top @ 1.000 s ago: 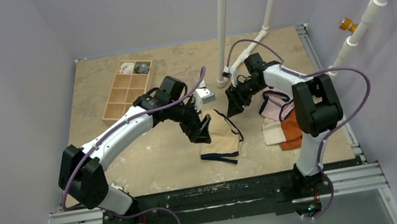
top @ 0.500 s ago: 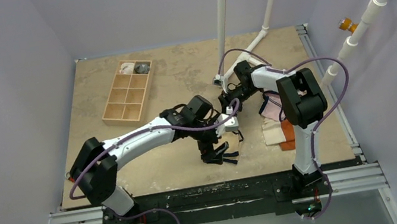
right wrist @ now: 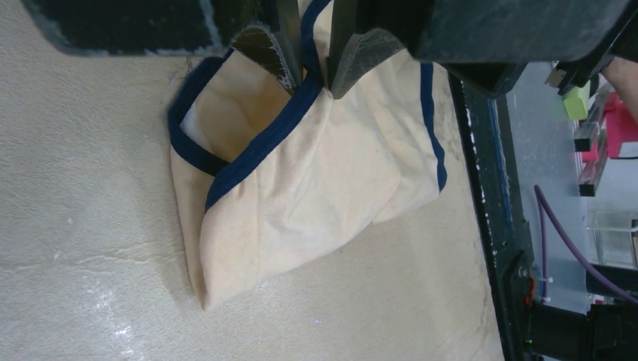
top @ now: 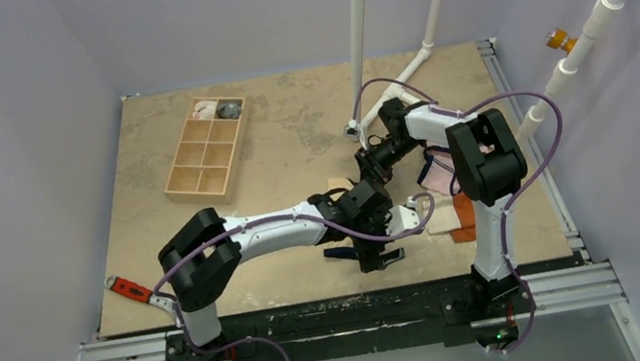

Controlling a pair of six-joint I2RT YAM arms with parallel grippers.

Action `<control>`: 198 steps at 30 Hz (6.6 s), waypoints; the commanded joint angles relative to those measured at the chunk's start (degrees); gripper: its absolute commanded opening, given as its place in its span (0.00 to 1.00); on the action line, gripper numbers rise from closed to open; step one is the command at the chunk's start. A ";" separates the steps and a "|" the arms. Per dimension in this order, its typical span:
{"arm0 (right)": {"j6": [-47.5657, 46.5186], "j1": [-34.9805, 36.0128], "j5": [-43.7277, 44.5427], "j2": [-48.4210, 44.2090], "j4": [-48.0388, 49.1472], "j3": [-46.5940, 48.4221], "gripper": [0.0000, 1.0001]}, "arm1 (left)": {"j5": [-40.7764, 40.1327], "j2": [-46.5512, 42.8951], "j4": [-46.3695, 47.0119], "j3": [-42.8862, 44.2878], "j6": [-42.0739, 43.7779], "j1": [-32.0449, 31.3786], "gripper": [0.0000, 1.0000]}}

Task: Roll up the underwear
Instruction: Fold the underwear at the center of the board.

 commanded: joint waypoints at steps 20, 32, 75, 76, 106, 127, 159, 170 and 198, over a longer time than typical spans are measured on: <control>-0.91 -0.14 1.17 0.56 -1.56 1.45 0.17 | -14.14 2.72 5.27 4.11 -1.94 -3.41 0.52; -0.58 -0.31 2.94 -0.03 -1.99 1.77 0.16 | -12.80 1.05 1.46 5.74 -2.32 -3.71 0.02; -6.96 -2.92 8.51 -9.25 -8.66 -2.79 0.54 | -17.12 -4.33 -6.65 3.49 -3.98 -8.65 0.01; -6.85 -2.87 8.18 -9.47 -8.62 -3.38 0.54 | -16.99 -4.33 -6.65 3.63 -4.02 -8.64 0.01; -2.83 -2.80 4.79 -1.83 -4.50 -7.23 0.52 | -17.17 1.26 -7.21 7.63 -7.92 -10.15 0.03; -1.78 -2.82 6.50 -1.50 -3.00 -7.37 0.51 | -17.45 -0.21 -8.24 6.10 -7.80 -14.12 0.17; -1.89 -3.66 11.86 -13.04 -4.52 -4.20 0.52 | 0.62 0.00 -11.34 5.64 -6.70 -8.78 0.99; -2.41 -3.06 5.14 -13.05 -6.27 1.24 0.52 | 6.21 -10.94 -15.59 1.35 0.11 -3.08 1.00; -1.06 10.38 4.01 4.55 -3.77 10.45 0.50 | 4.28 -7.11 -24.50 -6.01 17.65 5.21 0.99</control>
